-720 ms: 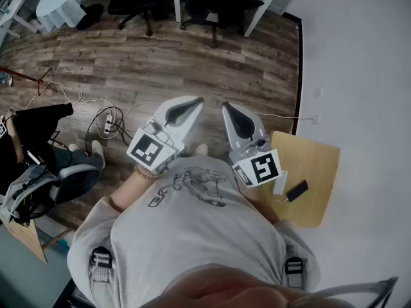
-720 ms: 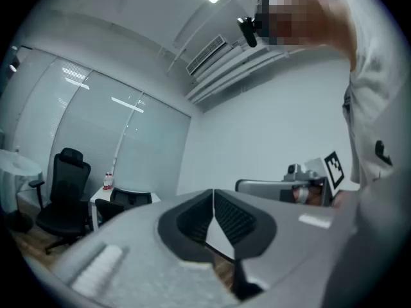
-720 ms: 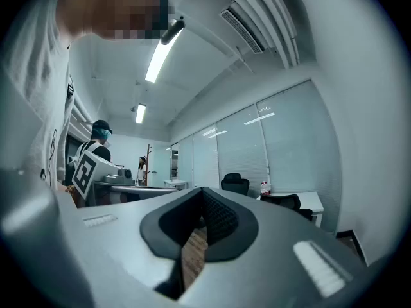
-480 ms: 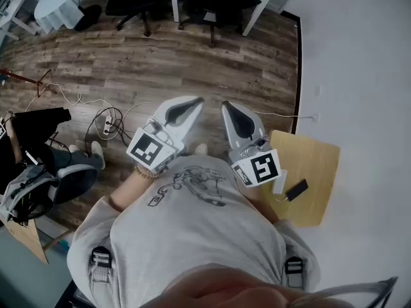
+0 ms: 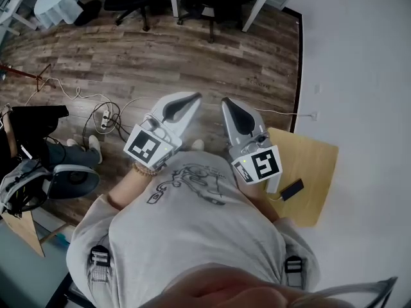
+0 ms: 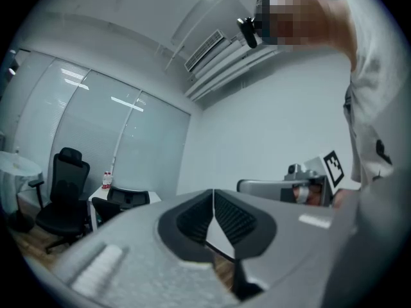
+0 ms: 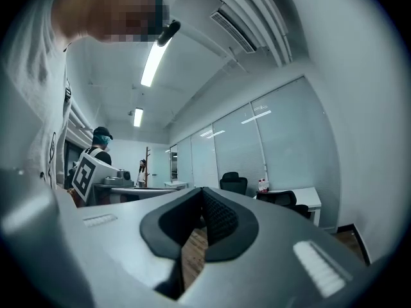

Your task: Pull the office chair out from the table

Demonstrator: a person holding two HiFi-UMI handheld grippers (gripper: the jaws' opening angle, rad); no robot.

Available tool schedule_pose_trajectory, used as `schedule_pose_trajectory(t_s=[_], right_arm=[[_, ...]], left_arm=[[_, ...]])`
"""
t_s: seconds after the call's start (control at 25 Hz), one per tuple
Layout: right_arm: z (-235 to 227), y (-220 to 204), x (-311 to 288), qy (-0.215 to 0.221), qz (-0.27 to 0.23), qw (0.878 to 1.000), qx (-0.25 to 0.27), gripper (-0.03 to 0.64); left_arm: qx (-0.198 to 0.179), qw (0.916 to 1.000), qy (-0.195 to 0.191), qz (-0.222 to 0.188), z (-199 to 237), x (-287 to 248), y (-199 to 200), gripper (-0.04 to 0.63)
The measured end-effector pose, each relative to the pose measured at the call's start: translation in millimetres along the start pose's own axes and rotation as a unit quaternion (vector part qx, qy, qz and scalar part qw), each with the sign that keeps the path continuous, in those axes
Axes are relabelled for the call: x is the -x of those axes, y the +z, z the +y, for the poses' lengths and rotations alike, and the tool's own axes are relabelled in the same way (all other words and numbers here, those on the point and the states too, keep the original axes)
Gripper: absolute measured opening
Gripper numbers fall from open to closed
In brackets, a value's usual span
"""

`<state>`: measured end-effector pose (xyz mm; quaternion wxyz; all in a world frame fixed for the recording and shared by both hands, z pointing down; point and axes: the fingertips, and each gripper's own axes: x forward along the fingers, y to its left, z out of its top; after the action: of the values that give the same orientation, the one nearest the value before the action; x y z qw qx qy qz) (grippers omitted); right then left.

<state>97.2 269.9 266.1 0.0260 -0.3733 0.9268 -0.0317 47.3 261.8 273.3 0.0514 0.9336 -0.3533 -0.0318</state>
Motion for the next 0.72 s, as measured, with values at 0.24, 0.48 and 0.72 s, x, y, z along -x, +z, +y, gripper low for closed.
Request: schedule_pose_trajectory(t_s=[0.24, 0.48, 0.72], right_arm=[[-15, -1, 1, 0.009, 0.007, 1.000, 0.006, 0.006], [-29, 0, -14, 0.003, 0.005, 1.000, -0.003, 0.006], [-45, -9, -47, 0.005, 0.009, 1.000, -0.005, 0.008]], left_arm=[[0.006, 1.0000, 0.007, -0.003, -5, -20, -2, 0.008], [0.005, 0.9999, 0.015, 0.003, 13, -29, -1, 0.008], [0.009, 0.9997, 0.024, 0.000, 54, -44, -3, 0.008]])
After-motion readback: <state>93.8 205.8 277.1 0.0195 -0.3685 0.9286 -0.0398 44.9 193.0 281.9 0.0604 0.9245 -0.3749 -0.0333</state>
